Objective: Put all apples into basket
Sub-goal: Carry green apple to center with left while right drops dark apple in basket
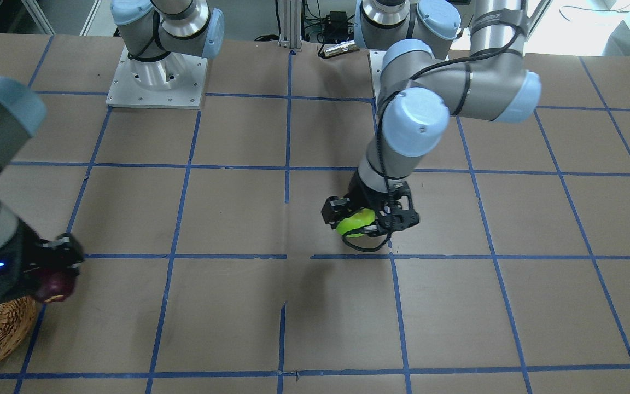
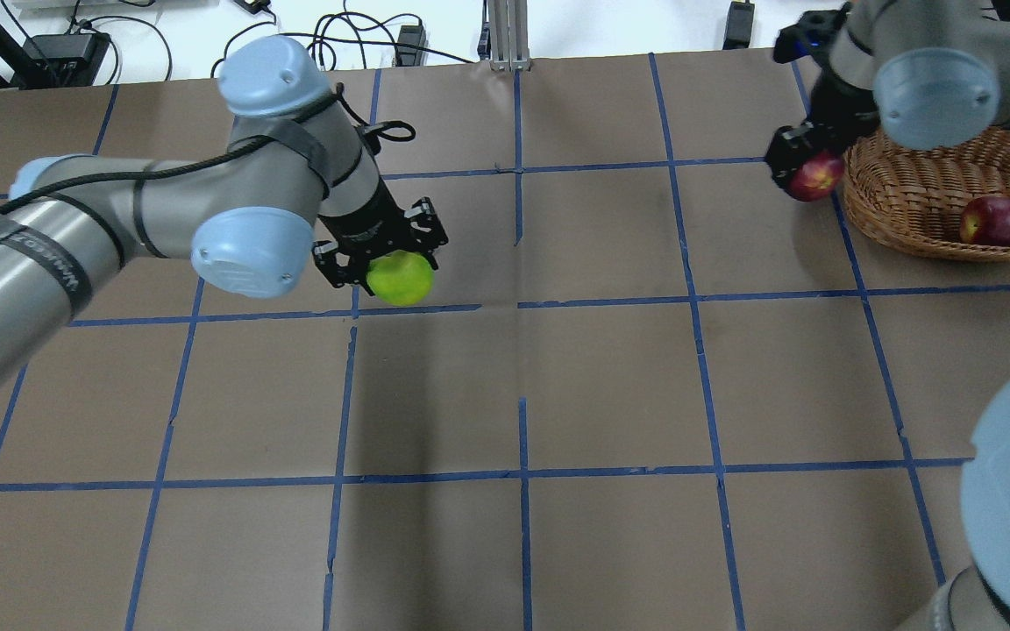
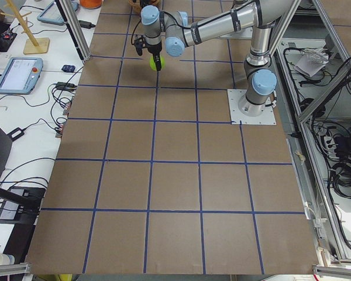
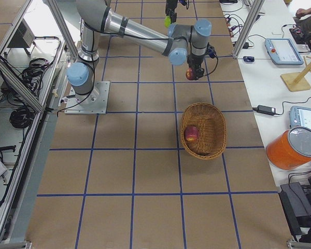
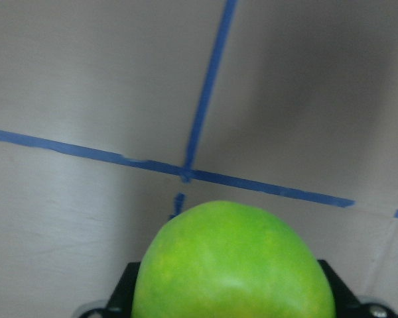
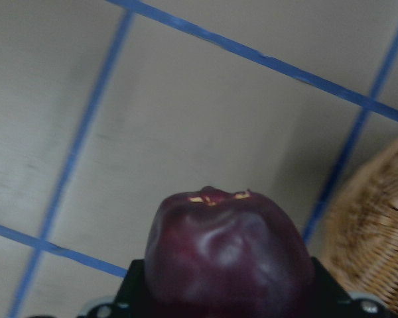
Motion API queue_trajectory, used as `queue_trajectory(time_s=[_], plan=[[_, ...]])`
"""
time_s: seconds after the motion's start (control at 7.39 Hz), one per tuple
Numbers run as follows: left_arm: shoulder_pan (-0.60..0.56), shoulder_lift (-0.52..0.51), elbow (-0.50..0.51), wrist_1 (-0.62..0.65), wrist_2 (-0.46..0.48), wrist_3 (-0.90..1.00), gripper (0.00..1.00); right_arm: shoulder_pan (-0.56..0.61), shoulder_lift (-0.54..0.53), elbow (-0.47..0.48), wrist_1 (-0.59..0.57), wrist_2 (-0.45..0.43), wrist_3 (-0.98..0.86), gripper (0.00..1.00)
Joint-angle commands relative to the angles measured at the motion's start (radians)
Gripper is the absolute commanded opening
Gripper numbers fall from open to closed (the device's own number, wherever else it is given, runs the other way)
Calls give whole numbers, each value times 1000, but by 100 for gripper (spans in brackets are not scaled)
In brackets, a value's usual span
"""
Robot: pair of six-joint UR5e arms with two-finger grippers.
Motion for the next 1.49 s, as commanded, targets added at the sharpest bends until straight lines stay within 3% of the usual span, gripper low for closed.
queue_trajectory(time_s=[0.0,0.14,0.27,0.41,0.54,0.68,1.08,1.22,1.35], plan=[[-111,-110,-2,171,-3,-185,31,-209,79,-49,-13,-20,-274,12],[-141,-147,6,265,-3,-247,31,-261,136,-67,-43,-14,-320,22],[-155,-178,9,299,4,-264,31,-266,150,-71,-48,-3,-310,48],[-155,-213,12,313,4,-267,36,-266,164,-71,-60,23,-309,87],[-159,-233,12,361,4,-288,55,-266,176,-81,-62,30,-308,100],[-159,-245,3,373,7,-292,100,-263,173,-112,-57,23,-289,100],[-137,-166,16,315,6,-251,100,-180,156,-172,-20,9,-286,100],[-120,-105,16,219,7,-180,100,-130,134,-186,41,7,-231,100],[-90,-30,22,98,23,-99,100,-57,94,-170,131,23,-43,100]])
